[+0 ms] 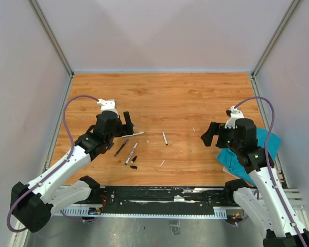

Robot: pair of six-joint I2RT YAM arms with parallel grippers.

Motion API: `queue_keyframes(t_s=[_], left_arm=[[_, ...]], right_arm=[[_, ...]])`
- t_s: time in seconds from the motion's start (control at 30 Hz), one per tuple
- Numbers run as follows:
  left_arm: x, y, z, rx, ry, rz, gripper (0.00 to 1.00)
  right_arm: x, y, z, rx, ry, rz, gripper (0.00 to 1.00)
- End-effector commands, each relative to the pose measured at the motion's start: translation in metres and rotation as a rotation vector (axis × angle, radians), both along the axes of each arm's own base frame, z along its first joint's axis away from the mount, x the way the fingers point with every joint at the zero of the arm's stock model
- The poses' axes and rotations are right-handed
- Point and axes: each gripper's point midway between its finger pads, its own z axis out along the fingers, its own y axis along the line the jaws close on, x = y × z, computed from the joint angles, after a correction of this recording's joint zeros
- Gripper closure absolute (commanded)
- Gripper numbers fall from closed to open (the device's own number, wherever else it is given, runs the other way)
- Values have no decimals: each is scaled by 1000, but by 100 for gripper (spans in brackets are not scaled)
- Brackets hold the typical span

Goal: Insert the pens into the pen caps
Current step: Pick up the pen from the center of the board.

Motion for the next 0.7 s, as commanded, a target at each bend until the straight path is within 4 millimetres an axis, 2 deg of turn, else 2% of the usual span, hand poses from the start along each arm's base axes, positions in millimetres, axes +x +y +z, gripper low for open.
queue_keyframes(t_s=[0.0,0.13,0.33,0.5,0.67], left_arm=[[13,-9,1,10,-46,-51,0],[17,-14,-22,70,24,-95,3],[18,-30,-57,80,112,-170,11],[21,-35,-75,119,135,-220,14],[27,-42,-89,169,173,-281,22]], right_arm=[[-6,9,-4,44,17,51,1],[-11,21,-7,73,29,132,1],[-11,22,-12,55,48,157,1],[-15,24,-18,55,77,181,1],[-17,29,-22,67,101,208,1]])
